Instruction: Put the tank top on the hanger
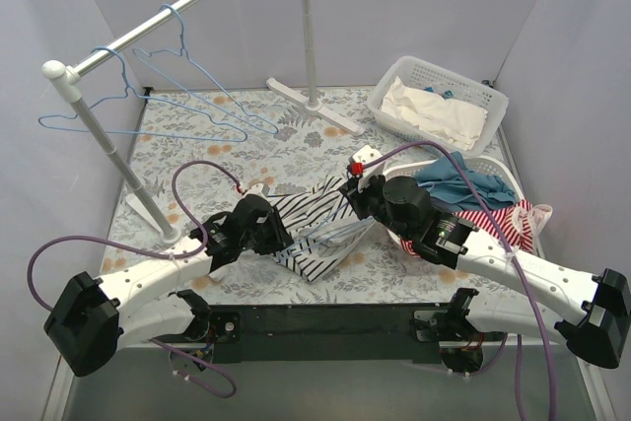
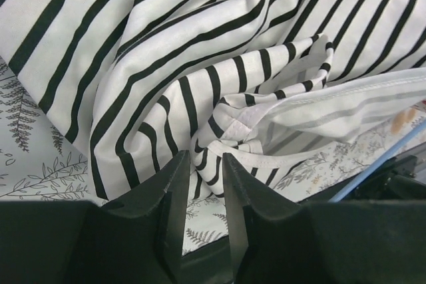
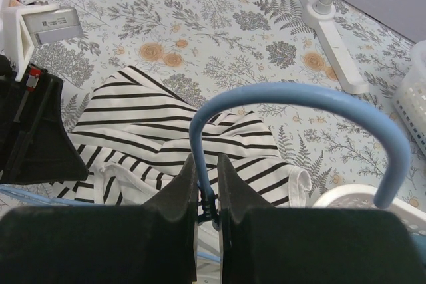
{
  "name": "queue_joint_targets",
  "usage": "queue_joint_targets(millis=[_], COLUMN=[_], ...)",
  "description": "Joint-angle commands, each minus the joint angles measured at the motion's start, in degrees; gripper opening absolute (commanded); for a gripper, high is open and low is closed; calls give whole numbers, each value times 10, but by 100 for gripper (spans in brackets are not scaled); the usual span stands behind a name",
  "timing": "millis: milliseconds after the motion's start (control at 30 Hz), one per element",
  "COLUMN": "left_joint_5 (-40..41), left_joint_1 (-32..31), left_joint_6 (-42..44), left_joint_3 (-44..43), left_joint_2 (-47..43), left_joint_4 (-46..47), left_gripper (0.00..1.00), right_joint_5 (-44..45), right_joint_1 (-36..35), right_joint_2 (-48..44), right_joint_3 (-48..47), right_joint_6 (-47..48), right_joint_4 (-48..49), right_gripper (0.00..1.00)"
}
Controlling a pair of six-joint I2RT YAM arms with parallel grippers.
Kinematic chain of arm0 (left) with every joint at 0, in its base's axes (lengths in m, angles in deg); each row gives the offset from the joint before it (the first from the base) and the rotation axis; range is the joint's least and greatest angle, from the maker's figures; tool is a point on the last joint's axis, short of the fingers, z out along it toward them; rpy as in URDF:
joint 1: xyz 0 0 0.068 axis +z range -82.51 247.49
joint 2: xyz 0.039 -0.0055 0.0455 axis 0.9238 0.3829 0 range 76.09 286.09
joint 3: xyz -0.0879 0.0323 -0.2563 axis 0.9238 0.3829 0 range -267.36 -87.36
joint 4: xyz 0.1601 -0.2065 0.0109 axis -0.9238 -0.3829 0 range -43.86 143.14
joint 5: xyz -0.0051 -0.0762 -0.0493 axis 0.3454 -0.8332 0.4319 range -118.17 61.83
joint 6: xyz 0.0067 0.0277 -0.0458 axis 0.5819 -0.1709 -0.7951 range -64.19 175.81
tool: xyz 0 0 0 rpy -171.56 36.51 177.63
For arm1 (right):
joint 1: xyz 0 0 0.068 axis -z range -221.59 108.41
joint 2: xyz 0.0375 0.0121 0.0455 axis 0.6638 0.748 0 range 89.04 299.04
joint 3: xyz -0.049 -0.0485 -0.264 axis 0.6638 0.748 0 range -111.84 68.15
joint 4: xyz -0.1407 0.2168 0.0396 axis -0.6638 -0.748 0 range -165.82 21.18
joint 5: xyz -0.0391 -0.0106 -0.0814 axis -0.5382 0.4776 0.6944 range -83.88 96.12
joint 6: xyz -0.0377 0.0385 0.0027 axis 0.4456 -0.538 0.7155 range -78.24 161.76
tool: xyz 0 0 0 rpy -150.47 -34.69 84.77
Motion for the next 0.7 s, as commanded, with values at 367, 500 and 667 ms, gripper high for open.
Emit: queue_joint_targets(millis=[367,500,667], left_joint_5=[83,77,74], left_joint_1=[-36,-38,-38], left_joint_6=[38,43,48], left_joint_3=[-50,-50,-47], left_joint_2=[74,65,17], left_joint_4=[29,32,11], left_gripper=[19,0,0], right_joint_5=[59,88,155], right_joint_1=[-8,-9,-9], right_joint_2=[5,5,10], right_joint_3=[-30,-34,-41], right_joint_6=[1,1,-18], right_joint_4=[5,-1,-7], right_gripper=[1,1,1])
